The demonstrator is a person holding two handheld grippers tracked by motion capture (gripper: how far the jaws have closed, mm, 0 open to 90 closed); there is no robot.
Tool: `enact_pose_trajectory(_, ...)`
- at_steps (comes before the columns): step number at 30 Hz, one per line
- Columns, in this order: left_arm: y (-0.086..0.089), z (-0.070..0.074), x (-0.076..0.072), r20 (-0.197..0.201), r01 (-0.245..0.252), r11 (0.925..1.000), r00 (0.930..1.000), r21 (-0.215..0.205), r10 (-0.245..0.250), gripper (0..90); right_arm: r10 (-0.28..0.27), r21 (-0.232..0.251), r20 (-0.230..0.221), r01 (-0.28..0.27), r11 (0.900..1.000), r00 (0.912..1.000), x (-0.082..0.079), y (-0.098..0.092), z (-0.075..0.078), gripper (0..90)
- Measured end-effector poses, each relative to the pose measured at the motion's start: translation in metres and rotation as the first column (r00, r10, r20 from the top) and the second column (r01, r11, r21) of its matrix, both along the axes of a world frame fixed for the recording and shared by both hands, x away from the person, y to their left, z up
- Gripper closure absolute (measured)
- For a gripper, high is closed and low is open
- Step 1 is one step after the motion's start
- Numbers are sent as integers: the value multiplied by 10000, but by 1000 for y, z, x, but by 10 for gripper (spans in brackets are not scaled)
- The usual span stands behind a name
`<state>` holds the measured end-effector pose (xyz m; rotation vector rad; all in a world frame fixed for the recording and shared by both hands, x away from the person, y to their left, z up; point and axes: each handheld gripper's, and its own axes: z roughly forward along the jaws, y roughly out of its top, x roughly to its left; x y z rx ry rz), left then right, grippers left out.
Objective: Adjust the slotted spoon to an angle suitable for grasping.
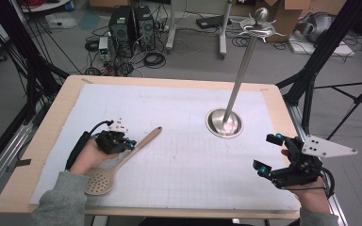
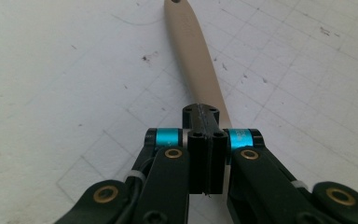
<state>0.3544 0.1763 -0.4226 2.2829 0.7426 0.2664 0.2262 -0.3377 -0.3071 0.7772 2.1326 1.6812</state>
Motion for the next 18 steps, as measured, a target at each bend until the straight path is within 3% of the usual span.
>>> enact_pose_trajectory(2, -1, -1, 0, -17, -2, 10000, 10000, 7, 2, 899, -13, 43, -26, 14, 10000, 10000, 0, 0, 0, 14)
enact_pose_trajectory(9, -7, -3, -3, -34, 668, 9973, 9977, -304, -670, 899, 30, -4, 25, -30, 10000, 10000, 0, 0, 0, 14)
enact_pose_trajectory(18, -15, -4, -7, -126, 1533, 9868, 9880, -531, -1541, 899, 0, -12, 23, 0, 10000, 10000, 0, 0, 0, 14)
